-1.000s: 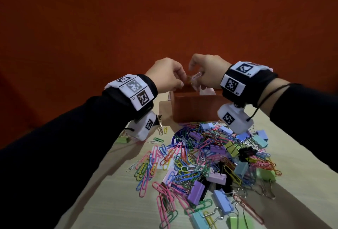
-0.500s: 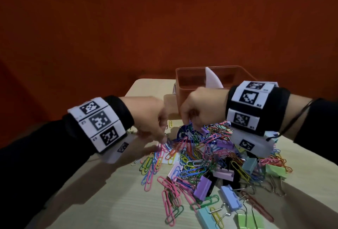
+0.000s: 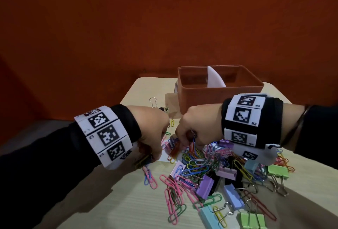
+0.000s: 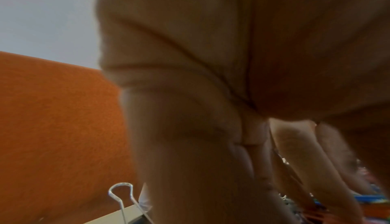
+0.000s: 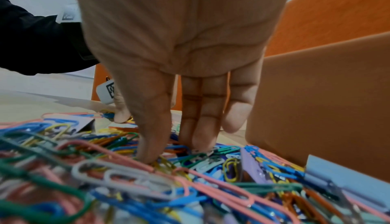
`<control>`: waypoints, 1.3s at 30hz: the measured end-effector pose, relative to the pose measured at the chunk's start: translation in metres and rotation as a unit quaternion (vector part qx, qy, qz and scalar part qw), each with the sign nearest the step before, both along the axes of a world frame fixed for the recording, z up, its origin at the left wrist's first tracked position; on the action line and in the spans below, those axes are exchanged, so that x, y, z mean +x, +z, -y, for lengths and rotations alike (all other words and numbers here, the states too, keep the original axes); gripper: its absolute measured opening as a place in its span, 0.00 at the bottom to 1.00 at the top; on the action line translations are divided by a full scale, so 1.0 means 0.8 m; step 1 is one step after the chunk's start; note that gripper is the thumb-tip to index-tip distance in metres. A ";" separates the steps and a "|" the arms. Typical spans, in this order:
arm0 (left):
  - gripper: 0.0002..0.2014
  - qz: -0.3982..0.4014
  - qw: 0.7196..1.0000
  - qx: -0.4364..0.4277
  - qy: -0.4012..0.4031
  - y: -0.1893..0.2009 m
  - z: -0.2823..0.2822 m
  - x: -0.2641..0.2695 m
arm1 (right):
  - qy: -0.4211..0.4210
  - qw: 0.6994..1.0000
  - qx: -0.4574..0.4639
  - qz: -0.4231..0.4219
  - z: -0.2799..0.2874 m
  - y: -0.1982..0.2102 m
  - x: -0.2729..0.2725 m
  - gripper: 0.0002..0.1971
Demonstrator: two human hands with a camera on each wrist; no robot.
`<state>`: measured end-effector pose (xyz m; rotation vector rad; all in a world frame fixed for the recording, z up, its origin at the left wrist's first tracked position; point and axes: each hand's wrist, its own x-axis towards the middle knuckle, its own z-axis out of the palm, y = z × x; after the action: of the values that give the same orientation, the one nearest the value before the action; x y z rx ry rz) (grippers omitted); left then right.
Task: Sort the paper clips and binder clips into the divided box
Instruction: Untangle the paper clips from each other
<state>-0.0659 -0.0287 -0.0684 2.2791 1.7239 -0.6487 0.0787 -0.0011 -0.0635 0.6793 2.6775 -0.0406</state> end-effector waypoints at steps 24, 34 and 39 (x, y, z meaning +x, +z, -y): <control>0.10 0.453 0.869 -0.071 0.185 0.013 -0.019 -0.029 | -0.156 0.940 -0.201 -0.227 -0.032 0.008 0.032 0.16; 0.15 0.634 0.729 -0.131 0.222 0.030 -0.017 -0.032 | -0.329 0.682 -0.504 -0.416 -0.035 0.024 0.030 0.16; 0.17 0.691 0.680 -0.122 0.213 0.049 -0.030 -0.023 | -0.373 0.596 -0.532 -0.472 -0.041 0.035 0.026 0.13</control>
<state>-0.0841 -0.0044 -0.0293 1.2436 1.0658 0.7733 0.0996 0.0317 -0.0354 1.4328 2.0441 -2.5563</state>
